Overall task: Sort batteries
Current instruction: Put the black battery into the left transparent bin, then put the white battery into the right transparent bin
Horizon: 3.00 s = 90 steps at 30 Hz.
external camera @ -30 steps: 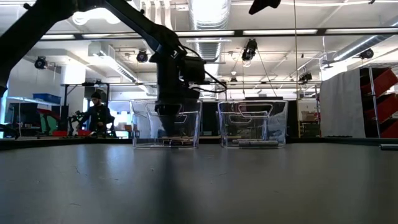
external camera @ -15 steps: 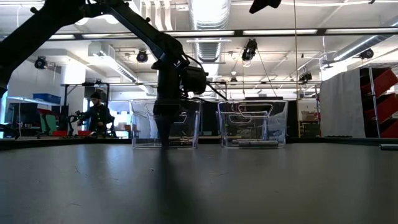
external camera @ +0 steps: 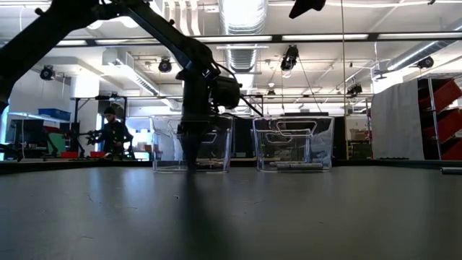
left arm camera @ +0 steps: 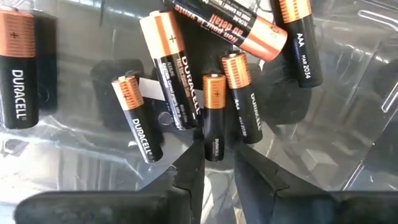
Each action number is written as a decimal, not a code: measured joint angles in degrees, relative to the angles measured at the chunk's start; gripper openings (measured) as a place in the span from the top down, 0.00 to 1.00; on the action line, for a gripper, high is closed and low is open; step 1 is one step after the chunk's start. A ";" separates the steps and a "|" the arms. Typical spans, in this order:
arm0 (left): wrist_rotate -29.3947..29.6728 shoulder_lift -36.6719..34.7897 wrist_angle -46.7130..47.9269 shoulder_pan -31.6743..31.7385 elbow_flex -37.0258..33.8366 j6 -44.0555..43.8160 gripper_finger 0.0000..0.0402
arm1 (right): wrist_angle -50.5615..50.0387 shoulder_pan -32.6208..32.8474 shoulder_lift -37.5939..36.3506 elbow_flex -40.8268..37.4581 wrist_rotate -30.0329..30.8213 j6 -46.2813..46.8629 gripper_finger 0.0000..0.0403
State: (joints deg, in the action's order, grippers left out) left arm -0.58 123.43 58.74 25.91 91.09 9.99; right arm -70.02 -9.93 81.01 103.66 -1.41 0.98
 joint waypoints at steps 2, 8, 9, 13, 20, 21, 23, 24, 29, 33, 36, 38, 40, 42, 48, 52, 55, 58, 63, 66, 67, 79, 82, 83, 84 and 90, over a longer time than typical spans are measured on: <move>0.00 -0.38 0.38 0.00 -0.02 -0.47 0.82 | 0.02 -0.43 0.00 0.00 -0.03 -0.66 0.33; -0.32 -4.41 0.84 0.02 -0.24 -3.37 0.77 | 0.07 -2.58 0.04 -2.07 0.00 -1.80 0.35; -0.41 -5.61 0.81 0.01 -0.24 -3.73 0.75 | 0.09 -3.04 0.04 -2.62 0.02 -1.82 0.36; -0.47 -11.23 0.33 -0.20 -0.22 -7.47 0.70 | 0.00 -4.68 0.09 -4.09 0.05 -1.62 0.38; -2.16 -23.94 -2.56 -3.91 -0.81 -14.13 0.61 | 1.29 -6.01 0.07 -3.98 0.74 0.39 0.42; -2.14 -25.56 -3.29 -4.99 -0.99 -14.79 0.60 | 1.86 -5.99 0.06 -3.98 0.70 0.58 0.42; -2.10 -29.09 -6.20 -7.20 -1.63 -15.85 0.57 | 3.01 -5.99 0.04 -3.98 0.70 1.18 0.42; -1.90 -30.95 -8.37 -8.56 -2.33 -16.55 0.56 | 3.74 -5.97 0.04 -3.98 0.68 1.83 0.42; -1.55 -39.68 -24.63 -17.46 -9.32 -20.57 0.53 | 7.44 -5.81 0.04 -3.96 0.37 3.49 0.41; -0.96 -45.31 -36.88 -24.24 -15.92 -24.37 0.53 | 9.27 -5.73 0.04 -3.96 -0.23 2.66 0.39; 2.21 -48.12 -43.91 -27.87 -19.86 -25.52 0.54 | 8.84 -5.73 0.04 -3.93 -0.53 0.03 0.37; 4.65 -49.48 -47.64 -29.26 -22.01 -25.62 0.55 | 8.81 -5.87 0.04 -3.93 -0.53 -0.93 0.36; 7.12 -50.37 -50.19 -29.95 -23.33 -25.88 0.55 | 8.82 -5.99 0.04 -3.93 -0.52 -1.04 0.35; 8.94 -50.61 -51.42 -30.23 -24.39 -26.42 0.56 | 8.63 -5.99 0.04 -3.93 -0.01 -0.64 0.34; 10.74 -49.36 -52.10 -30.27 -26.01 -30.54 0.57 | 6.72 -3.90 -0.11 -3.93 0.56 -1.39 0.35; 10.70 -47.29 -52.18 -31.35 -24.49 -35.71 0.57 | 7.54 -1.26 -0.11 -3.93 0.57 -4.42 0.37; 10.83 -45.83 -52.47 -32.59 -21.83 -39.15 0.57 | 8.87 3.05 -0.36 -3.85 0.31 -5.00 0.39; 13.04 -44.38 -52.61 -33.82 -17.84 -40.51 0.57 | 9.16 8.79 -1.01 -3.80 -0.12 -4.16 0.41; 13.20 -42.59 -51.24 -34.81 -11.21 -37.70 0.57 | 5.87 17.24 -1.13 -3.98 0.55 -1.86 0.43; 13.26 -41.97 -50.85 -35.10 -8.42 -37.40 0.57 | 3.30 21.32 -1.11 -5.30 3.75 0.80 0.43; 13.32 -41.72 -50.96 -35.27 -7.76 -37.04 0.57 | 2.07 22.67 -1.08 -5.79 4.50 2.55 0.43; 13.18 -42.27 -49.35 -44.10 -3.45 -23.94 0.57 | -4.13 35.89 -0.52 -13.37 7.00 45.79 0.36; 13.12 -43.60 -44.89 -47.13 -3.49 -24.10 0.57 | -3.79 36.32 0.24 -14.79 8.69 55.85 0.33; 13.13 -44.09 -43.42 -48.34 -3.65 -23.93 0.57 | -3.54 36.32 0.51 -14.98 8.74 58.30 0.32; 13.11 -44.59 -41.80 -49.42 -3.78 -23.25 0.57 | -3.09 36.53 0.63 -15.15 8.75 60.53 0.31; 14.04 -45.22 -37.94 -54.11 -5.14 -21.32 0.57 | -2.99 37.57 2.66 -15.60 8.59 70.24 0.26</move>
State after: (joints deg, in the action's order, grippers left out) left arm 13.46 78.21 20.79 -28.20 85.95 -11.33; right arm -73.00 27.64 83.67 88.06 7.18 71.22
